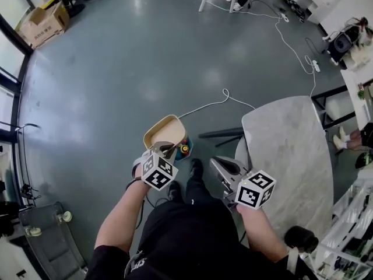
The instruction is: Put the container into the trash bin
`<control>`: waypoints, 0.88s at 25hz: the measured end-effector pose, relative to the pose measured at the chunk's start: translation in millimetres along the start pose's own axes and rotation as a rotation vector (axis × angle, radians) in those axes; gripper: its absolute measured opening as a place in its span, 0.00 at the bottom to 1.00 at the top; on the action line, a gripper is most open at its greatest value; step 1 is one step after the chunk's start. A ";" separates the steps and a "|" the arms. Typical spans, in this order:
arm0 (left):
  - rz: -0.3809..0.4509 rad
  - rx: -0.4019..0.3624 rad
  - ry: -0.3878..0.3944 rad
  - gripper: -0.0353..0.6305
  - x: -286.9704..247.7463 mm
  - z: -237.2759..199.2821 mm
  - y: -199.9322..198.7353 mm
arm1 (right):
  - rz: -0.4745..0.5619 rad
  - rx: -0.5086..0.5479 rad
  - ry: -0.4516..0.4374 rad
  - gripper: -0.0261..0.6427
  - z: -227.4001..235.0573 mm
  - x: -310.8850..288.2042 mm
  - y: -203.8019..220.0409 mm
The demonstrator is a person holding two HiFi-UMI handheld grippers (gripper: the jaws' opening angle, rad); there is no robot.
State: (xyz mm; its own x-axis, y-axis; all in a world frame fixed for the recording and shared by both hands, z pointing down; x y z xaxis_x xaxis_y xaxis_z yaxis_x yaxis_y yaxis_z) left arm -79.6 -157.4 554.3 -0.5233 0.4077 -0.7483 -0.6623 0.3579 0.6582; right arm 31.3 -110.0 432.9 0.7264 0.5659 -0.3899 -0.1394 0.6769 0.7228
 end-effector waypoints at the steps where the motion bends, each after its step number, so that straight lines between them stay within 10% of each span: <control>1: -0.022 0.008 0.007 0.09 -9.8 -3.1 7.6 | -0.012 -0.006 -0.004 0.03 9.5 -10.1 1.4; 11: -0.191 0.098 0.079 0.09 -120.3 8.2 69.9 | -0.059 -0.010 -0.045 0.03 88.5 -83.8 -11.4; 22: -0.315 0.098 0.119 0.09 -227.4 30.2 146.6 | -0.221 -0.069 -0.032 0.03 158.4 -127.1 80.8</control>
State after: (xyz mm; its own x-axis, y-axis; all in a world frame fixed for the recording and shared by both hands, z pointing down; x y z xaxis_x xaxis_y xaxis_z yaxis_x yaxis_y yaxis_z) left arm -41.4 -172.2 823.5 -0.3642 0.1661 -0.9164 -0.7492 0.5322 0.3943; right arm 34.3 -201.8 631.2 0.7649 0.3864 -0.5154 -0.0195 0.8136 0.5811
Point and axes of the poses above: the fingertips, and each gripper's own axes: x backward along the fingers, z to its right, y out of its underside, the point moved 1 cm from there along x, backward along the fingers, and after that the axes turned 1 degree about -x, right-handed, at the moved point
